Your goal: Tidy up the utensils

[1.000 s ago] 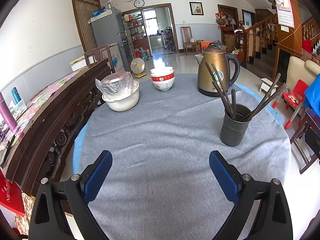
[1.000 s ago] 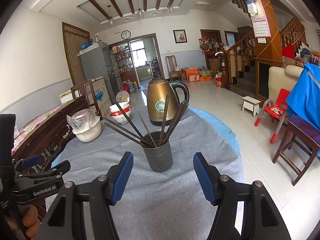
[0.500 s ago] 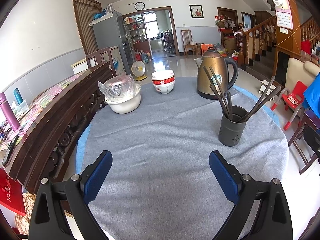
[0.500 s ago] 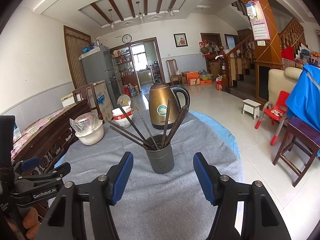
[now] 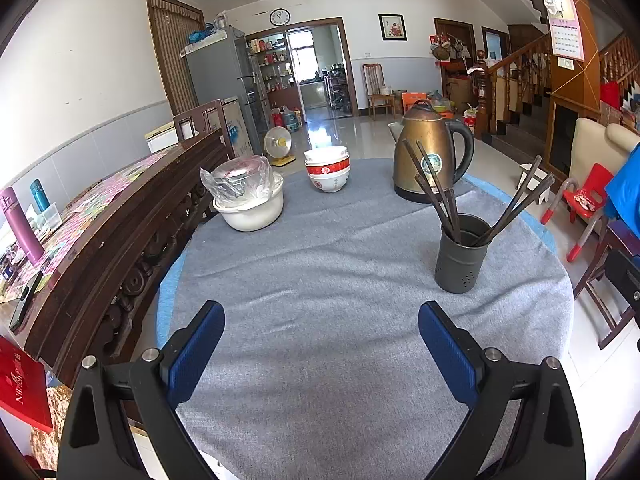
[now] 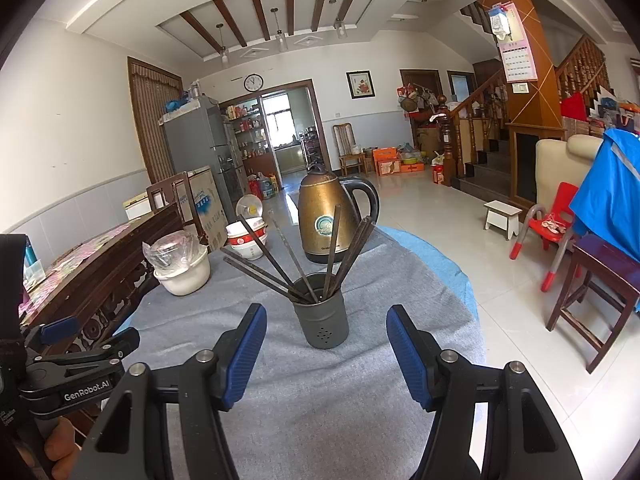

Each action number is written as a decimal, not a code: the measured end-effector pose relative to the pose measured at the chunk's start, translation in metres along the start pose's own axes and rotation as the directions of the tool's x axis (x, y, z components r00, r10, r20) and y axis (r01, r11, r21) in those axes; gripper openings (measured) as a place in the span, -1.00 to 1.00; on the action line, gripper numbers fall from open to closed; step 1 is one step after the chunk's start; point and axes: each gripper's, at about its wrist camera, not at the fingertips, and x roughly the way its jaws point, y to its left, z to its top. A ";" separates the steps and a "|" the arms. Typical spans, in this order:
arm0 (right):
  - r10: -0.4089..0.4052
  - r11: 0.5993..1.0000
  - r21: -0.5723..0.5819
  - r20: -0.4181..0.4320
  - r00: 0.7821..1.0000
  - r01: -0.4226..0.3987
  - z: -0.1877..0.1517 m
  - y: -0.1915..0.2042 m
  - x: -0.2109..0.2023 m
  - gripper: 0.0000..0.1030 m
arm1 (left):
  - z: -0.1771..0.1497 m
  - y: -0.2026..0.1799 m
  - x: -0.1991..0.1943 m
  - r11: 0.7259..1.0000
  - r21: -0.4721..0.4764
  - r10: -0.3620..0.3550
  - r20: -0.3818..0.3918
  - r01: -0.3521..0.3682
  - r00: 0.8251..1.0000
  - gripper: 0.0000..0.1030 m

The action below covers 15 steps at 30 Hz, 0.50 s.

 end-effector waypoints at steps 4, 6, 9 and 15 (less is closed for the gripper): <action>0.000 1.000 -0.001 0.003 1.000 0.000 0.000 0.001 -0.003 0.29 | 0.000 0.002 -0.002 1.000 -0.004 -0.002 0.001 0.002 1.000 0.89; 0.000 1.000 -0.001 0.006 1.000 0.000 0.002 0.002 -0.006 0.29 | 0.000 0.002 -0.002 1.000 -0.004 -0.002 0.003 0.002 1.000 0.89; 0.001 1.000 -0.002 0.006 1.000 -0.001 0.002 0.003 -0.008 0.29 | -0.001 0.003 -0.003 1.000 -0.005 -0.004 0.006 0.004 1.000 0.89; -0.002 1.000 -0.010 0.012 1.000 0.003 0.005 0.005 -0.010 0.29 | -0.001 0.006 -0.006 1.000 -0.010 -0.011 0.010 0.011 1.000 0.89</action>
